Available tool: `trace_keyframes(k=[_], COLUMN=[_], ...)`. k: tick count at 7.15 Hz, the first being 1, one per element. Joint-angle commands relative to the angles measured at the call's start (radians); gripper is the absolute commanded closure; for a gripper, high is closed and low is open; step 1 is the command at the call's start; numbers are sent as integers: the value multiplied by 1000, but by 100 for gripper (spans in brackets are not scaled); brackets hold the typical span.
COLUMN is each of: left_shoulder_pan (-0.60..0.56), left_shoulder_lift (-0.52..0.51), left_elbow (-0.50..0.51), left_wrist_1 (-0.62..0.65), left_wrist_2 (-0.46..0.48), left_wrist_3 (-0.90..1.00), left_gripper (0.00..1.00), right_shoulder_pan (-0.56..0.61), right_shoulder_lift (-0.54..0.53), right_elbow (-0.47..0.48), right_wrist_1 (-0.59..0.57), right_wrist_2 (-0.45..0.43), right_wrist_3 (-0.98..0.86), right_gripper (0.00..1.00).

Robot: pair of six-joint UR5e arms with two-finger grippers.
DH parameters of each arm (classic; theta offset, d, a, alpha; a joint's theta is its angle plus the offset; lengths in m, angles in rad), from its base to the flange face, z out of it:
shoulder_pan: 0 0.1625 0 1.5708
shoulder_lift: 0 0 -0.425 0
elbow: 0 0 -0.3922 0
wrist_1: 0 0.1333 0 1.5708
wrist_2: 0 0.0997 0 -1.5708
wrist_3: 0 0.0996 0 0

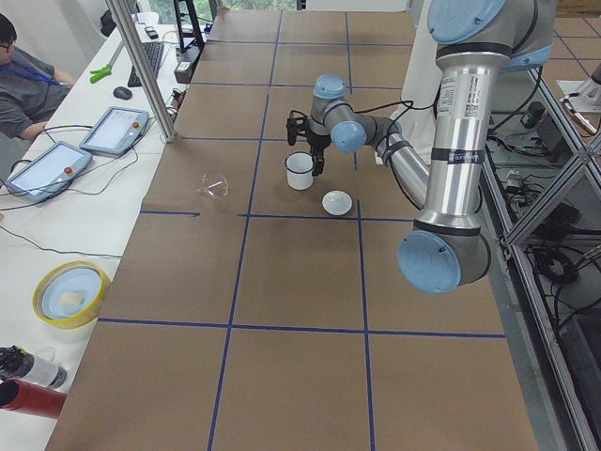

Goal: Remove funnel from cup
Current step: 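Lower the funnel onto the table and open the left gripper, then move the left gripper down to the round white lid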

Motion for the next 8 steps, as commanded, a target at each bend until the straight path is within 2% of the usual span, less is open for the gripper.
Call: trace_keyframes(k=[1,4,5,6,8], left_shoulder_pan=[98,114,114,114,113], left_shoulder_lift=[5,-1,1,-1,1], left_elbow=[93,112,116,133,155], left_wrist_1=[-54,-71,-109,-124,-153], left_wrist_2=[71,76,76,76,82], left_wrist_3=[-85,-92,-93,-93,-92], left_gripper=[0,1,10,13,13], right_shoulder_pan=[0,0,0,0,0], right_shoulder_lift=[0,0,0,0,0], right_elbow=[1,1,1,1,1], right_wrist_1=[0,0,0,0,0], right_wrist_2=[0,0,0,0,0], right_wrist_3=[0,0,0,0,0], right_gripper=[0,0,0,0,0])
